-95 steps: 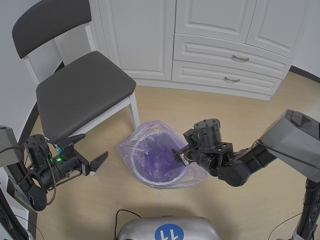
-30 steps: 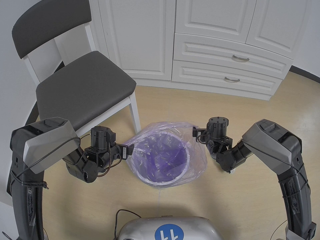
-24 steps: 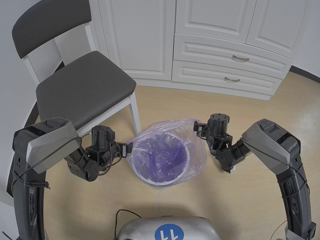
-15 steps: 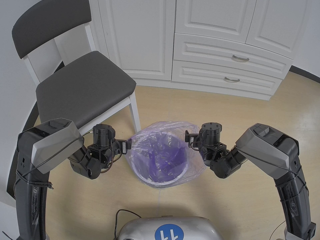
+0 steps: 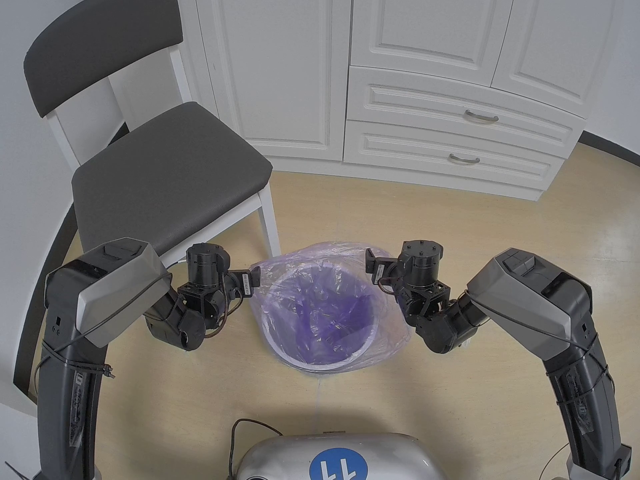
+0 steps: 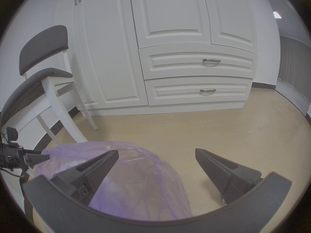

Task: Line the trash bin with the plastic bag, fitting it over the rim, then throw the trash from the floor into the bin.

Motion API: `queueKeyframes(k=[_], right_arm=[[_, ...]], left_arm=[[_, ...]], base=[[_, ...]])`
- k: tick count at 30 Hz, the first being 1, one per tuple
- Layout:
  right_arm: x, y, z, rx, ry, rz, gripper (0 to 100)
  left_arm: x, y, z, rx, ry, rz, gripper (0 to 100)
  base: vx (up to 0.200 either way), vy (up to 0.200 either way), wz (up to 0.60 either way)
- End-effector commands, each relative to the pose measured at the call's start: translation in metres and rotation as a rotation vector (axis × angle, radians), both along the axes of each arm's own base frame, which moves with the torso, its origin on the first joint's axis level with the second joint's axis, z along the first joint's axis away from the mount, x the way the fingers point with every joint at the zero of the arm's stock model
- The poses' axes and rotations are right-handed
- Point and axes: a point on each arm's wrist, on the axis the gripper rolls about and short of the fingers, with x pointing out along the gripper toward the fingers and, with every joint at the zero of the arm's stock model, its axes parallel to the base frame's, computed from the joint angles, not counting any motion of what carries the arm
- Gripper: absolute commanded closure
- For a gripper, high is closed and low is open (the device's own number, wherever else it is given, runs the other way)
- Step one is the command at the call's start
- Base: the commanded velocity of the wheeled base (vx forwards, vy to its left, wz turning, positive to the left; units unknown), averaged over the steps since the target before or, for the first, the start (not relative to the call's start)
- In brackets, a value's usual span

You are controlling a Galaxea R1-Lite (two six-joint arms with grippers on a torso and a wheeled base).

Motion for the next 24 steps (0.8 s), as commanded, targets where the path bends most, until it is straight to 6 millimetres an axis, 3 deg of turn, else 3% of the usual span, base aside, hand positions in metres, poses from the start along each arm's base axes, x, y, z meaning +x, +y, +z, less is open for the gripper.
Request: queueKeyframes(k=[1, 10, 14, 16, 19, 24], right_arm=[[0.009, -0.007, -0.014, -0.004, 0.009, -0.011, 0], [0.026, -0.012, -0.019, 0.044, -0.037, -0.024, 0], [0.025, -0.014, -0.003, 0.072, -0.063, -0.029, 0], [0.02, -0.015, 0.007, 0.068, -0.057, -0.028, 0], [-0.009, -0.016, 0.025, 0.029, 0.015, 0.019, 0], [-0.026, -0.014, 0.031, 0.006, 0.07, 0.067, 0]], left_arm=[[0.007, -0.003, -0.009, -0.014, -0.006, 0.028, 0], [0.013, -0.006, -0.009, -0.043, -0.029, 0.046, 0], [0.012, -0.008, -0.007, -0.06, -0.034, 0.064, 0], [0.011, -0.008, -0.005, -0.06, -0.034, 0.062, 0], [-0.006, -0.01, 0.006, -0.046, -0.012, 0.039, 0], [-0.018, -0.018, 0.014, -0.044, -0.005, 0.01, 0]], base=[[0.0, 0.0, 0.0], [0.0, 0.0, 0.0], [0.0, 0.0, 0.0], [0.0, 0.0, 0.0], [0.0, 0.0, 0.0], [0.0, 0.0, 0.0]])
